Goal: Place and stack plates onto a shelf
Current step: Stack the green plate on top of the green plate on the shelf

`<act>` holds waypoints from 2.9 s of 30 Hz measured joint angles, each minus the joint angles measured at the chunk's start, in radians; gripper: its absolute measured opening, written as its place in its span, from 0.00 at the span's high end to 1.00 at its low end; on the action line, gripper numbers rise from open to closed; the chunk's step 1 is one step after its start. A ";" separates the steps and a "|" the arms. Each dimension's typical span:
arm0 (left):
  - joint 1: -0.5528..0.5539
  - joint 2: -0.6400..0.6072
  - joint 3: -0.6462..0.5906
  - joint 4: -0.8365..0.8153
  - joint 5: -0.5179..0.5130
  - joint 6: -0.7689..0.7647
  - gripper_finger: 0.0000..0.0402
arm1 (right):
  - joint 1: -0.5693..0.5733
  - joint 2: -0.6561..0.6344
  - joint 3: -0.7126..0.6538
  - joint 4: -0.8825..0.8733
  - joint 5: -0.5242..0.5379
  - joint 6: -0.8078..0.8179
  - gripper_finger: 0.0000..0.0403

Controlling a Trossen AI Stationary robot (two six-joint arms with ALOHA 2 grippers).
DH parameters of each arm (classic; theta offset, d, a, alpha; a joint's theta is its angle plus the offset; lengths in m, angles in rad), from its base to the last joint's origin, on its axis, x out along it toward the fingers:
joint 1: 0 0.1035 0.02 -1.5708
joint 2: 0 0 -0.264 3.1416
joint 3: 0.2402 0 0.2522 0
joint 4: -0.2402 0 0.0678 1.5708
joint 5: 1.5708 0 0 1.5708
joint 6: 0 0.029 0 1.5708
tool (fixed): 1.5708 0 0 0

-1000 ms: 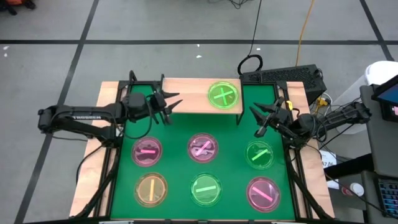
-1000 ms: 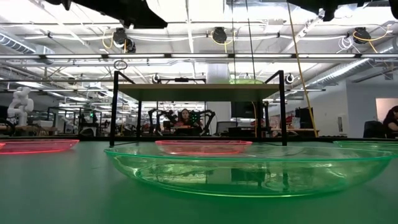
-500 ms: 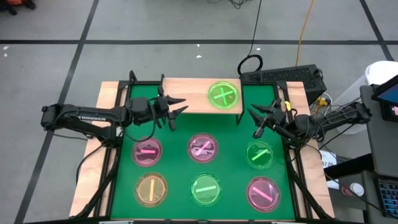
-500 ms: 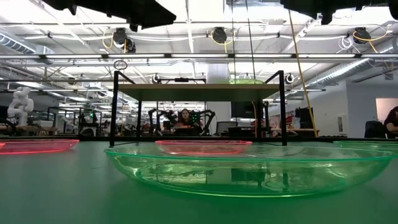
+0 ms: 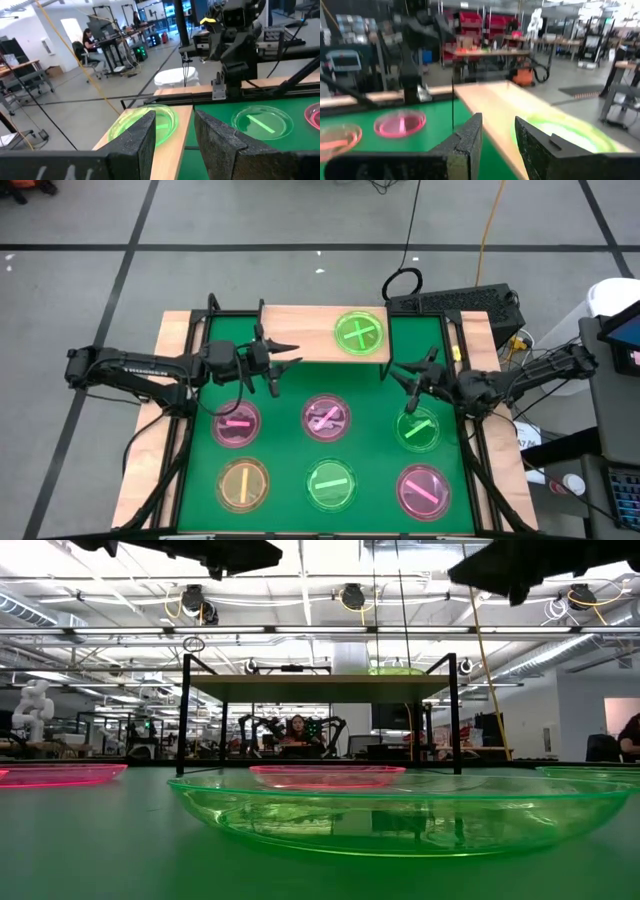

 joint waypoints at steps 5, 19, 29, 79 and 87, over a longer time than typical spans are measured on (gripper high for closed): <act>0.000 0.000 0.000 -0.044 0.000 0.002 0.64 | 0.000 0.000 0.000 -0.093 -0.001 0.029 0.75; 0.010 0.000 0.000 -0.079 -0.009 0.018 0.64 | 0.000 0.010 0.000 -0.218 -0.192 0.152 0.75; -0.016 0.000 0.000 -0.096 0.042 -0.181 0.64 | 0.000 0.014 0.000 -0.190 -0.312 0.153 0.75; -0.070 0.112 0.000 0.158 0.035 0.003 0.64 | -0.297 0.323 0.235 -0.668 -0.561 0.456 0.75; -0.070 0.111 0.000 0.158 0.035 -0.006 0.64 | -0.242 0.394 0.235 -0.712 -0.575 0.488 0.75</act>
